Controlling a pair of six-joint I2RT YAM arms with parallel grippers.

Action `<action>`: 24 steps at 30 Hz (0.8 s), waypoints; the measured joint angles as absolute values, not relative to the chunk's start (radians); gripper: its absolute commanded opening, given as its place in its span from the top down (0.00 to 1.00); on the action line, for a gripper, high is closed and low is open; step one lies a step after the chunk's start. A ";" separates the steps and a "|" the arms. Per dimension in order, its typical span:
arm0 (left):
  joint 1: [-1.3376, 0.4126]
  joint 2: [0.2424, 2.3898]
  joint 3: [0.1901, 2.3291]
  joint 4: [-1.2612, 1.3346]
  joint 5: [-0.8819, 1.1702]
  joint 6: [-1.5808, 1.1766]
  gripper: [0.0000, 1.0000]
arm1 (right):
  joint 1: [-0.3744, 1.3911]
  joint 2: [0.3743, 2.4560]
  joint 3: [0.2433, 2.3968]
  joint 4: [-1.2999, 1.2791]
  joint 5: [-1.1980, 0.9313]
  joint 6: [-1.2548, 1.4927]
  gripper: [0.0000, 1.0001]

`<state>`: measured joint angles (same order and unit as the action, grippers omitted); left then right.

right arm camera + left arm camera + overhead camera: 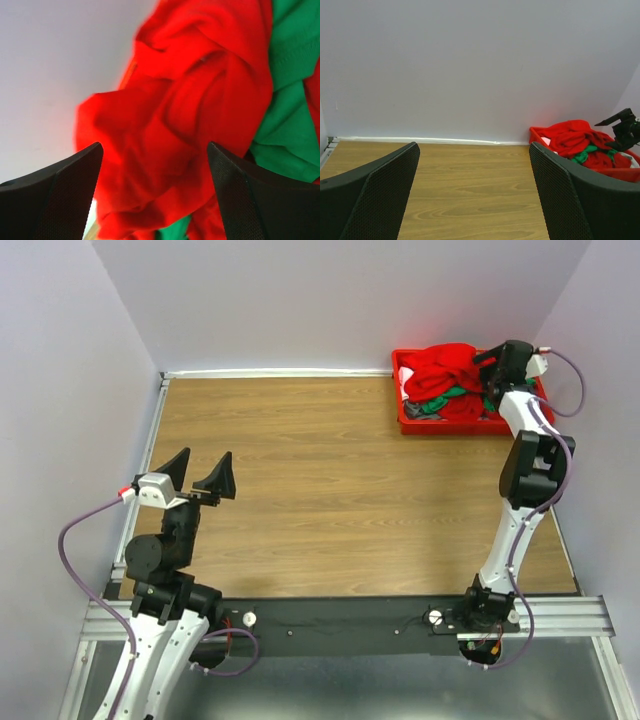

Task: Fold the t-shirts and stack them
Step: Grab the tshirt from the pile

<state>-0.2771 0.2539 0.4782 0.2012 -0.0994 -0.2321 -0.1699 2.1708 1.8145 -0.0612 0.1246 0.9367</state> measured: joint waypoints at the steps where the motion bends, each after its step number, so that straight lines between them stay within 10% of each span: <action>1: -0.277 0.256 0.478 0.201 -0.099 -0.232 0.01 | -0.171 2.188 1.814 -0.062 0.116 0.948 0.09; 16: -0.277 0.274 0.476 0.209 -0.094 -0.230 0.01 | -0.172 2.212 1.845 -0.052 0.022 0.886 0.99; 24: -0.277 0.272 0.476 0.216 -0.092 -0.229 0.01 | -0.168 2.096 1.825 -0.057 -0.030 0.784 0.99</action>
<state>-0.2771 0.2718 0.4759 0.2165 -0.0921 -0.2295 -0.1677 2.0960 1.8252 -0.0574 -0.0303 0.7841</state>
